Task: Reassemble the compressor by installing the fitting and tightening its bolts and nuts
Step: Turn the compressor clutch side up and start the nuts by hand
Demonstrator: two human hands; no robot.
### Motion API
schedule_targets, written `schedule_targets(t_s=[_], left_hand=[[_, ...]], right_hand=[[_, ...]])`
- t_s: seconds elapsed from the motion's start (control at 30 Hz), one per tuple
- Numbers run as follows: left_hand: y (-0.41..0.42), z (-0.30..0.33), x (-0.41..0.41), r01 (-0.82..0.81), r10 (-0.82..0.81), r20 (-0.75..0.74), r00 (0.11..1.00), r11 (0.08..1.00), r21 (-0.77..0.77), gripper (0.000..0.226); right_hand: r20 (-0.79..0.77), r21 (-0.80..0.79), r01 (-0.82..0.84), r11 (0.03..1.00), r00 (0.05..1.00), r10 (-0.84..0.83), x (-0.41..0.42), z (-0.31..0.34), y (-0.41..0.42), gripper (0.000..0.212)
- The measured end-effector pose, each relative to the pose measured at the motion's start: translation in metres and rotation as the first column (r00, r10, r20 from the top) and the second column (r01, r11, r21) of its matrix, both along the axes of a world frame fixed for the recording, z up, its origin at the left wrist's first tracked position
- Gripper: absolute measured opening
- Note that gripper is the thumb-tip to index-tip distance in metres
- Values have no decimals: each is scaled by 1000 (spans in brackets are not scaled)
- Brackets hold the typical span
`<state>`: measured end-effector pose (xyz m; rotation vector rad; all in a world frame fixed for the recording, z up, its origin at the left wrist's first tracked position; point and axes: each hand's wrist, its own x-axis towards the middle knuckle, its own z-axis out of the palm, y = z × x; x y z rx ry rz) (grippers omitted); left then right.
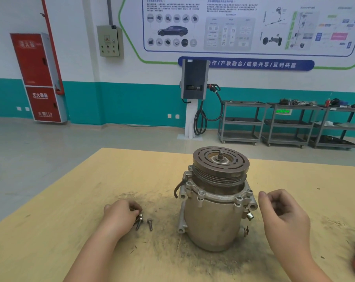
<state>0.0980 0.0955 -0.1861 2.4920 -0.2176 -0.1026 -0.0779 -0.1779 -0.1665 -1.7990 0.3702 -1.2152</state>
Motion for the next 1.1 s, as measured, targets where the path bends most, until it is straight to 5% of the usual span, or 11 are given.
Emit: schedule_targets(t_s=[0.3,0.4,0.53,0.6,0.7,0.87,1.1], left_hand=[[2,-1,-1,19,-17,67,998,999,-27,24],[2,13,-9,16,9,129,992,981,-194,24],[-18,50,-45,180,14,266,964,701,-690,18],[-38,61,-71,311,-29,354,935,547,-777,17],[-64,64,-97,422,-10,467,884,446,-789,9],[-71,62,-98,532,17,653,757,564,-631,7],[-68,65,-100,595,-6,758,652,624,-506,19]], right_hand=[[123,-33,8,999,992,-3,-6,5,12,27],[161,-101,36,994,987,-19,-7,7,16,20],[265,-170,68,983,964,-20,-9,9,21,15],[291,-215,63,975,957,2,-9,10,29,14],[213,-299,51,953,977,15,-5,12,46,12],[-169,-108,-94,990,983,75,4,8,57,103],[-167,31,-258,966,951,260,6,6,42,107]])
